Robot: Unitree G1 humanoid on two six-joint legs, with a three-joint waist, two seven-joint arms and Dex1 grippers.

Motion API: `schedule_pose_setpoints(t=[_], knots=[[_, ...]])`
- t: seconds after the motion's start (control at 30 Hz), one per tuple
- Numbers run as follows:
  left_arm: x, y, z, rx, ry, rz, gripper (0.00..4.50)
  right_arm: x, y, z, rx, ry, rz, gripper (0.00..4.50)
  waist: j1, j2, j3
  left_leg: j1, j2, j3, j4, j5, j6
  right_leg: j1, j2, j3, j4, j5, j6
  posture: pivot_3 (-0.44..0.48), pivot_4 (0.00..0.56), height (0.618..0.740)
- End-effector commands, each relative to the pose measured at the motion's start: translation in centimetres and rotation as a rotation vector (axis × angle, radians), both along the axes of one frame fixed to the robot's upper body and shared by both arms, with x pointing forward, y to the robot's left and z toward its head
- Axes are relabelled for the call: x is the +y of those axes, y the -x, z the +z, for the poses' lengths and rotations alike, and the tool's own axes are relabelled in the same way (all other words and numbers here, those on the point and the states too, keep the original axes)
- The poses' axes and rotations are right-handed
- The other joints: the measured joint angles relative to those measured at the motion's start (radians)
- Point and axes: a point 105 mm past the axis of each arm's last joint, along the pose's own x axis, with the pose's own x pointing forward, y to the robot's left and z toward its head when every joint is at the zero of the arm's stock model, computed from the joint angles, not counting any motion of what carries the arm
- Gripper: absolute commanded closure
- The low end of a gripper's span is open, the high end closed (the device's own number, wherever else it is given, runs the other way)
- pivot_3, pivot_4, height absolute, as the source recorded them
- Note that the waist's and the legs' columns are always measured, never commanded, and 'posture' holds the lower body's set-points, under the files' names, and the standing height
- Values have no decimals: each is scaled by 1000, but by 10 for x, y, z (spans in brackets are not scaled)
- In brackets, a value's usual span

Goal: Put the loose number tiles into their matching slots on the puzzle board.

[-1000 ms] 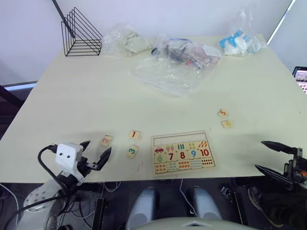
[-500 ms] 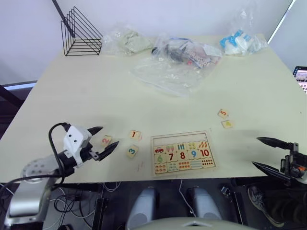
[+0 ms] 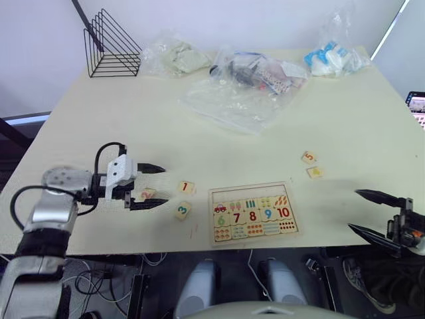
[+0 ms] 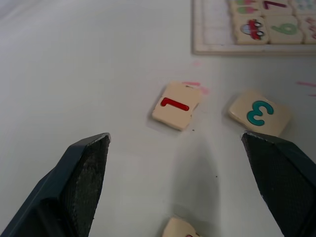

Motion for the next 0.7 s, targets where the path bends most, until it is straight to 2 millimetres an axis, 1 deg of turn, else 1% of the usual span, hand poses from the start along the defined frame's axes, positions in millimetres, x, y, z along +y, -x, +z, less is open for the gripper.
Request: schedule_pose_setpoints(t=[0.03,0.27,0.43,0.6,0.7], knots=[[-6,-6,-2,1,-39,-103,0,1,2,8,-47,4,-9,85,-1,0,0,0,0,0,0,0,0,0,0,0,0,0,0,0,150,740],[-23,-19,-7,23,-115,-219,0,1,4,9,-60,2,-25,85,-2,-1,1,0,-1,0,1,0,0,-1,0,0,2,0,0,0,150,740],[-28,-27,-13,45,-160,-245,0,2,5,11,-70,6,-31,85,-3,-1,1,-1,-2,0,1,0,0,-1,1,1,2,0,0,0,150,740],[-28,-28,-19,73,-176,-250,0,2,5,12,-77,9,-37,85,-2,-1,1,-1,-2,0,1,0,0,-1,1,1,3,0,1,0,150,740],[-27,-26,-23,98,-176,-249,813,2,5,12,-78,13,-37,0,-2,-1,1,0,-2,0,2,0,0,-1,1,1,4,0,1,0,150,740]])
